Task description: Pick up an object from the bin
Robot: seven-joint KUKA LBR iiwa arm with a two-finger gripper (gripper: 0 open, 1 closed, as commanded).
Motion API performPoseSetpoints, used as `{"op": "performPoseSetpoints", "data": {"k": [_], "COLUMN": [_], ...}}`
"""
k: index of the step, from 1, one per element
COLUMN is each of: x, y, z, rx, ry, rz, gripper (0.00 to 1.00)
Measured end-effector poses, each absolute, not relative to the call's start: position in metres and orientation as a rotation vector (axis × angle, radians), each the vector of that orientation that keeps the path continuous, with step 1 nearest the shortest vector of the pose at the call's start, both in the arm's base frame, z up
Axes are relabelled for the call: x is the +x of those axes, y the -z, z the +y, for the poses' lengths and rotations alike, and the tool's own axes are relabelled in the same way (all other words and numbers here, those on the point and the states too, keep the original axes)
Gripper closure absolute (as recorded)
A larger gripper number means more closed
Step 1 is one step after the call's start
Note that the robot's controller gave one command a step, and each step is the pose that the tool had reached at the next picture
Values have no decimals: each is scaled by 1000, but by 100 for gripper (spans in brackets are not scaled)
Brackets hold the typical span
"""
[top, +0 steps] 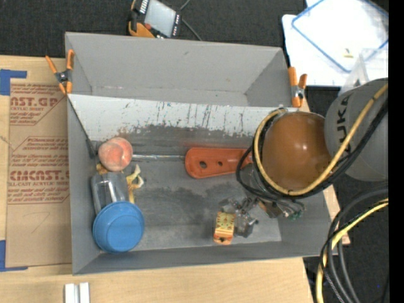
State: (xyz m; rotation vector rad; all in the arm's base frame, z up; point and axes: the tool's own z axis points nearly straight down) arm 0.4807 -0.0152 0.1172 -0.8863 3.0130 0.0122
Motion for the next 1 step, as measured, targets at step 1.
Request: {"op": "performPoseSetpoints", "data": {"k": [1], "x": [481], "y": [-125], "z": [-15], "rx": [-886], "ry": [-12], "rz": [3012], "gripper": [100]}}
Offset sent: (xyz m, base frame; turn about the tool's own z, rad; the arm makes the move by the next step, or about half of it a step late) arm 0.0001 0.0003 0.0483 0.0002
